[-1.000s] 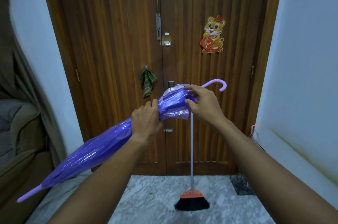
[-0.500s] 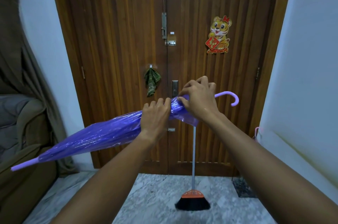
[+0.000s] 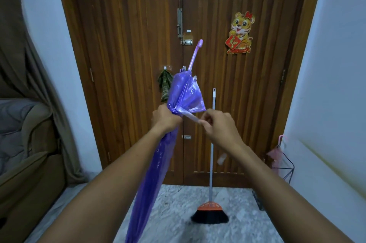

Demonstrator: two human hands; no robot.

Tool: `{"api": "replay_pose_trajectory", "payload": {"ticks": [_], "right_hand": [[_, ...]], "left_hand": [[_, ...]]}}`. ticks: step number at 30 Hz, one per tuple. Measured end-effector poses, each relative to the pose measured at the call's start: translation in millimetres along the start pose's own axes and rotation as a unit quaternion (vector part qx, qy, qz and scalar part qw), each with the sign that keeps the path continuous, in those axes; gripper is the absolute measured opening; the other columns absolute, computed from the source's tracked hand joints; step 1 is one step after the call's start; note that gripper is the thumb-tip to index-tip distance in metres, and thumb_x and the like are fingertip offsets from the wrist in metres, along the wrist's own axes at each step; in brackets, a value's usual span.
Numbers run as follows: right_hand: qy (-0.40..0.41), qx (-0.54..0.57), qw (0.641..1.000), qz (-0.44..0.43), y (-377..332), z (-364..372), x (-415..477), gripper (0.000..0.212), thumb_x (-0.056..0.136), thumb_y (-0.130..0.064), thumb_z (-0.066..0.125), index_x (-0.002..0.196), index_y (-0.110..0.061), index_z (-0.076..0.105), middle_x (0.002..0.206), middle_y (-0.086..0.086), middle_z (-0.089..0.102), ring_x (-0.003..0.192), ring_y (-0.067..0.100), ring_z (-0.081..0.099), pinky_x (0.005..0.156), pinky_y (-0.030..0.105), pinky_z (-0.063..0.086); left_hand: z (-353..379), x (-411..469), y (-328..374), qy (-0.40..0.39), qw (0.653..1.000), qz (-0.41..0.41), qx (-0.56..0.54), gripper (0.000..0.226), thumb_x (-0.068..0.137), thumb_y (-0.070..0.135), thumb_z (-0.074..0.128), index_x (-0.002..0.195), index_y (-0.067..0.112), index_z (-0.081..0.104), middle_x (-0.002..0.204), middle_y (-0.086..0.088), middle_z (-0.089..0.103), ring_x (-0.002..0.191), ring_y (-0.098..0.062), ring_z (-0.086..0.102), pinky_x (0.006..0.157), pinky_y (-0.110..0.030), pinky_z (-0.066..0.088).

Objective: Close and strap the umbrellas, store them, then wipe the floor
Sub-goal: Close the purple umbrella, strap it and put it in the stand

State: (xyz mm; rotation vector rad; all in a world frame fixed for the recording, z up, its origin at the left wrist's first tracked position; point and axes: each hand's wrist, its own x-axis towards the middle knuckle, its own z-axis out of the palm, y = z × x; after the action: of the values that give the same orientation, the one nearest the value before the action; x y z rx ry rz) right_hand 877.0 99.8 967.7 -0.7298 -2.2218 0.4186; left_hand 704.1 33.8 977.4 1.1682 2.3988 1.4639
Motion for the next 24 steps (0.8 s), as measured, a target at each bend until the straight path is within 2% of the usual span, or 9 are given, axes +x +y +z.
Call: {"api": "replay_pose_trajectory", "payload": {"ticks": [3, 7, 10, 13, 16, 18, 20, 21, 24], "right_hand": [[-0.059, 0.173, 0.978, 0.103, 20.4, -2.0, 4.2, 0.009, 0.098, -0.019, 0.063, 0.09, -0.013, 0.062, 0.083, 0.0, 0.067, 0.067, 0.011, 0.067, 0.059, 0.026, 0.055], [-0.113, 0.268, 0.95, 0.114, 30.2, 2.8, 5.1, 0.01, 0.101, -0.019, 0.057, 0.091, -0.015, 0.056, 0.081, -0.002, 0.065, 0.073, 0.006, 0.06, 0.071, 0.027, 0.046], [-0.098, 0.341, 0.928, 0.115, 31.0, 4.1, 4.0, 0.011, 0.096, -0.029, 0.065, 0.097, -0.018, 0.066, 0.098, -0.002, 0.072, 0.093, 0.011, 0.067, 0.08, 0.026, 0.049], [-0.083, 0.39, 0.911, 0.105, 31.3, 1.6, 5.9, 0.027, 0.09, -0.034, 0.073, 0.103, -0.01, 0.076, 0.091, -0.005, 0.077, 0.087, 0.001, 0.07, 0.079, 0.021, 0.049], [-0.034, 0.417, 0.902, 0.109, 32.6, 1.0, 16.7, 0.024, 0.082, -0.028, 0.082, 0.096, -0.008, 0.079, 0.097, 0.003, 0.079, 0.103, 0.012, 0.072, 0.096, 0.037, 0.051], [0.003, 0.425, 0.896, 0.128, 30.0, 1.9, 22.7, 0.018, 0.085, -0.018, 0.08, 0.093, -0.002, 0.077, 0.085, 0.002, 0.079, 0.09, 0.009, 0.074, 0.087, 0.032, 0.056], [0.01, 0.442, 0.885, 0.147, 24.3, 6.2, 25.4, 0.012, 0.09, -0.011, 0.074, 0.09, 0.002, 0.074, 0.06, -0.007, 0.071, 0.057, -0.002, 0.065, 0.059, 0.015, 0.05], [0.004, 0.455, 0.877, 0.153, 21.0, 7.9, 26.2, 0.009, 0.089, -0.011, 0.074, 0.086, -0.003, 0.075, 0.057, -0.008, 0.069, 0.053, -0.002, 0.061, 0.052, 0.013, 0.047], [-0.024, 0.482, 0.862, 0.152, 14.8, 11.6, 31.7, 0.015, 0.076, -0.03, 0.085, 0.08, -0.016, 0.079, 0.081, 0.001, 0.077, 0.078, 0.012, 0.068, 0.076, 0.034, 0.057]], "left_hand": [[3.0, -1.3, 0.5, -0.059, 0.992, -0.026, -0.104, 0.031, 0.062, 0.018, 0.077, 0.091, 0.018, 0.066, 0.086, -0.002, 0.071, 0.079, -0.022, 0.068, 0.073, -0.037, 0.06], [3.9, -6.8, 6.3, -0.195, 0.96, -0.045, -0.197, 0.017, 0.077, -0.005, 0.067, 0.088, 0.007, 0.067, 0.079, -0.014, 0.065, 0.066, -0.027, 0.064, 0.063, -0.034, 0.057], [-3.5, -9.7, 12.2, -0.289, 0.923, -0.045, -0.25, 0.018, 0.083, -0.005, 0.059, 0.094, 0.004, 0.069, 0.082, -0.019, 0.066, 0.074, -0.031, 0.066, 0.07, -0.036, 0.057], [-10.1, -14.0, 16.5, -0.336, 0.893, -0.033, -0.299, 0.018, 0.083, -0.007, 0.054, 0.089, 0.004, 0.068, 0.076, -0.016, 0.065, 0.068, -0.026, 0.066, 0.068, -0.035, 0.058], [-13.0, -21.2, 19.2, -0.356, 0.868, -0.022, -0.345, 0.013, 0.073, -0.003, 0.056, 0.082, 0.005, 0.059, 0.072, -0.007, 0.058, 0.058, -0.018, 0.06, 0.061, -0.031, 0.057], [-10.6, -22.8, 18.8, -0.366, 0.842, -0.042, -0.393, 0.016, 0.069, -0.001, 0.051, 0.083, 0.006, 0.054, 0.07, -0.003, 0.052, 0.053, -0.015, 0.055, 0.06, -0.031, 0.054], [-6.4, -24.1, 20.9, -0.381, 0.809, -0.069, -0.442, 0.018, 0.064, 0.002, 0.046, 0.08, 0.009, 0.049, 0.065, -0.001, 0.043, 0.048, -0.012, 0.046, 0.06, -0.029, 0.051], [-4.5, -24.1, 22.0, -0.388, 0.791, -0.078, -0.466, 0.017, 0.06, 0.004, 0.045, 0.076, 0.01, 0.046, 0.061, 0.001, 0.04, 0.045, -0.011, 0.042, 0.059, -0.027, 0.049], [-2.0, -23.2, 20.9, -0.42, 0.747, -0.084, -0.509, 0.023, 0.045, 0.01, 0.051, 0.067, 0.014, 0.042, 0.052, 0.002, 0.037, 0.041, -0.011, 0.039, 0.057, -0.026, 0.048]]}}
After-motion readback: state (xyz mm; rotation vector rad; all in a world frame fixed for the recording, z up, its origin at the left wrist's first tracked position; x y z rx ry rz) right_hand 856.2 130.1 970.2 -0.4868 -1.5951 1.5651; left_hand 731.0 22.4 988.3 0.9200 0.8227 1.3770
